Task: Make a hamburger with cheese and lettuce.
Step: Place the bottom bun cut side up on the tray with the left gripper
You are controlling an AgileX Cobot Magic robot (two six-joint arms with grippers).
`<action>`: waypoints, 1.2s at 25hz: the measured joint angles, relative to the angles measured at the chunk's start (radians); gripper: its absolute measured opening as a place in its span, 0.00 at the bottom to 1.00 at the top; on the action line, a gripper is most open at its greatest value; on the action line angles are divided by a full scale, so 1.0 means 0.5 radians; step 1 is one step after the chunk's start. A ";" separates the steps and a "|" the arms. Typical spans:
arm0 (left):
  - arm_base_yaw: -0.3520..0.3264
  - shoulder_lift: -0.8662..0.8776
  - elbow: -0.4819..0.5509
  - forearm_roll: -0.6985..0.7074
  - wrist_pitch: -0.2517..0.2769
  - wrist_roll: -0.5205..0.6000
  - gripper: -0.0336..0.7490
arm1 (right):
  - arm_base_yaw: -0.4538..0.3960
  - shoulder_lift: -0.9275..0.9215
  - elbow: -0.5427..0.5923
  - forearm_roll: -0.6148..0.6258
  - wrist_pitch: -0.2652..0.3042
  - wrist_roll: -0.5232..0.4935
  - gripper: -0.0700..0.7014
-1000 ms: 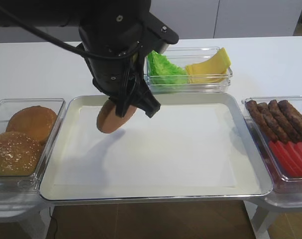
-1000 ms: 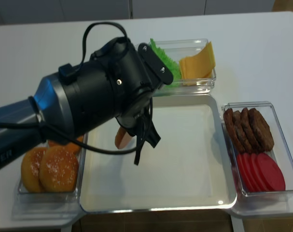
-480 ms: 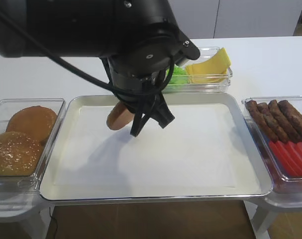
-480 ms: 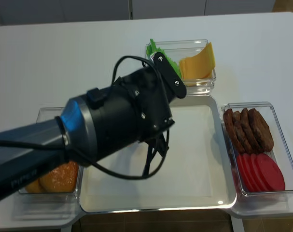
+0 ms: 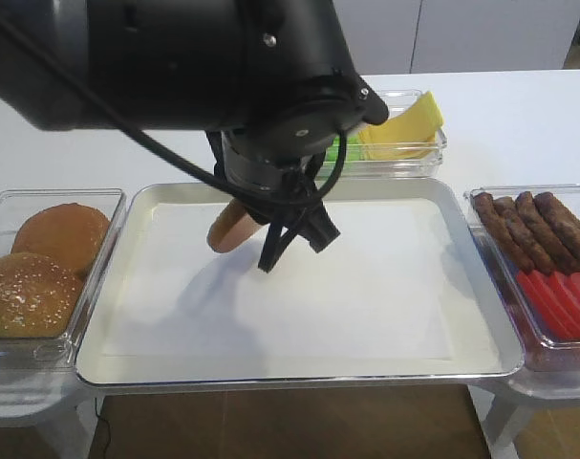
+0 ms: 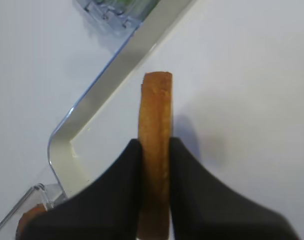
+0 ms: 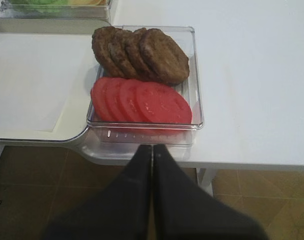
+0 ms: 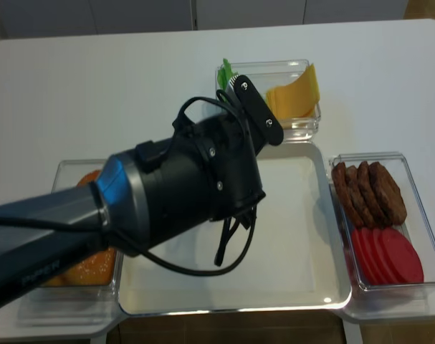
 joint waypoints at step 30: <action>-0.083 0.119 -0.001 0.057 0.022 -0.072 0.17 | 0.000 0.000 0.000 0.000 0.000 0.000 0.09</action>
